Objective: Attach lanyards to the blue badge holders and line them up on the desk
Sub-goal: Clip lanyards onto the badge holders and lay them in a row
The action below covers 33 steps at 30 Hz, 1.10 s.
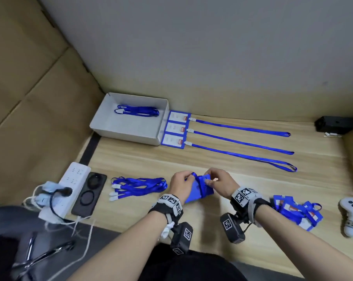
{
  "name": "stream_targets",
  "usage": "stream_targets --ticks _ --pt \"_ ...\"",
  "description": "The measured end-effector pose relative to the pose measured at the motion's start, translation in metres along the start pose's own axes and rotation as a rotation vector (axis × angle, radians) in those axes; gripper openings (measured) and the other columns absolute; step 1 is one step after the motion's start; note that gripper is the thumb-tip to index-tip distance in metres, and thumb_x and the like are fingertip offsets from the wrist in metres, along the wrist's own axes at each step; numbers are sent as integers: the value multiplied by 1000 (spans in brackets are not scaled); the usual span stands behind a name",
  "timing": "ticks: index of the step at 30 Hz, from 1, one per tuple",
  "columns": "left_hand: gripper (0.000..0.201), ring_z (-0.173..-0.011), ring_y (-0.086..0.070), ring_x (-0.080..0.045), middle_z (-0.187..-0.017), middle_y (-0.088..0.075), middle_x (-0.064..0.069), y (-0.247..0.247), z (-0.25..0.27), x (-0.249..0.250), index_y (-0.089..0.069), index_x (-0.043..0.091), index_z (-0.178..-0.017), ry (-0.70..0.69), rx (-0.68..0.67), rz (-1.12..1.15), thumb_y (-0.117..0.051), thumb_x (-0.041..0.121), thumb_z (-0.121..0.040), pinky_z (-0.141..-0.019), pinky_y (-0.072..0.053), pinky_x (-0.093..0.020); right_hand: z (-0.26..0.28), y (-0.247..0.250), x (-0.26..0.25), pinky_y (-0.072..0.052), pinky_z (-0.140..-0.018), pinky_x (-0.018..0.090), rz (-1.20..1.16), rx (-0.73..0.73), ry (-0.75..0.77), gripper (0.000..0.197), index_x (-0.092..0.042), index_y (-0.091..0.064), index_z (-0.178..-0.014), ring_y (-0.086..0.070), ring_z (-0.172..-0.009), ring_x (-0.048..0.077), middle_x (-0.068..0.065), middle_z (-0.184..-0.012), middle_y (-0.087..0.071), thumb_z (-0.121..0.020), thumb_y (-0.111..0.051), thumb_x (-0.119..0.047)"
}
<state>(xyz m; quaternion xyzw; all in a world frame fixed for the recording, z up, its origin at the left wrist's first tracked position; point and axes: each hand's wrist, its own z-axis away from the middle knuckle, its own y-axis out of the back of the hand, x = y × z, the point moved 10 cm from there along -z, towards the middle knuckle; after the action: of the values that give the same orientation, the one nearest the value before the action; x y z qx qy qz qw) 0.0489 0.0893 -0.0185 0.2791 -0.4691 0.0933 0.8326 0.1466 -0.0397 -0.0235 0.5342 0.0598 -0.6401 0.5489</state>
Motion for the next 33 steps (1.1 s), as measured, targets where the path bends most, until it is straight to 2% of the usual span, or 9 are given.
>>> stream_targets --ticks 6,10,12,16,21,25,27,29,33 --pt "21 -70 -49 -22 -68 -56 -5 64 -20 -5 -61 12 -67 202 88 239 -55 12 -87 -61 -37 -29 -23 -14 -47 -46 -69 32 50 -18 52 15 -26 -56 -74 -53 -68 12 -7 -75 -61 -84 -64 -18" --pt "26 -60 -56 -28 -64 -61 -9 83 -34 -32 -59 12 -53 438 67 385 -50 21 -75 -62 -47 -33 -34 -18 -58 -39 -60 25 102 -32 23 16 -21 -58 -78 -50 -62 9 -8 -71 -58 -89 -62 -10" --pt "17 -67 -63 -32 -67 -62 -10 84 -48 -35 -56 11 -61 399 -11 285 -52 26 -70 -68 -52 -37 -37 -19 -56 -41 -64 28 72 -40 -1 16 -19 -59 -77 -51 -66 14 -5 -71 -59 -90 -62 -10" --pt "25 -65 -51 -21 -65 -54 -1 79 -50 -3 -53 19 -61 195 -237 37 -61 34 -80 -65 -38 -29 -43 -14 -50 -39 -66 30 -98 -1 -100 15 -12 -60 -77 -50 -68 16 1 -71 -58 -92 -63 -11" --pt "9 -62 -59 -6 -72 -66 1 54 -50 9 -66 10 -93 52 -479 57 -70 6 -86 -57 -47 -15 -46 -16 -49 -44 -67 33 -442 31 -193 10 -6 -65 -84 -56 -73 24 14 -80 -62 -93 -62 -10" --pt "6 -57 -57 -10 -68 -60 -1 59 -62 3 -67 9 -92 33 -364 -3 -69 9 -87 -53 -51 -22 -34 -38 -40 -55 -60 37 -621 6 -398 28 -6 -64 -107 -64 -68 31 17 -90 -66 -96 -58 -31" --pt "4 -67 -58 -16 -68 -62 -2 69 -74 -8 -70 12 -88 44 -269 -91 -68 12 -84 -68 -55 -31 -28 -50 -32 -51 -52 31 -628 -71 -475 39 -9 -63 -111 -57 -51 29 21 -90 -67 -97 -51 -43" --pt "7 -74 -62 -15 -79 -71 -5 79 -82 -18 -74 15 -87 19 -202 -255 -69 16 -82 -76 -52 -28 -23 -60 -22 -38 -46 24 -571 -145 -516 48 -10 -64 -113 -43 -40 23 24 -80 -67 -96 -48 -51" --pt "8 -77 -62 -10 -88 -74 1 72 -78 -31 -77 16 -89 -78 -387 -483 -70 16 -85 -78 -50 -22 -26 -40 -4 -27 -43 22 -335 -61 -437 39 -1 -73 -91 -35 -41 15 1 -47 -46 -93 -62 -39"
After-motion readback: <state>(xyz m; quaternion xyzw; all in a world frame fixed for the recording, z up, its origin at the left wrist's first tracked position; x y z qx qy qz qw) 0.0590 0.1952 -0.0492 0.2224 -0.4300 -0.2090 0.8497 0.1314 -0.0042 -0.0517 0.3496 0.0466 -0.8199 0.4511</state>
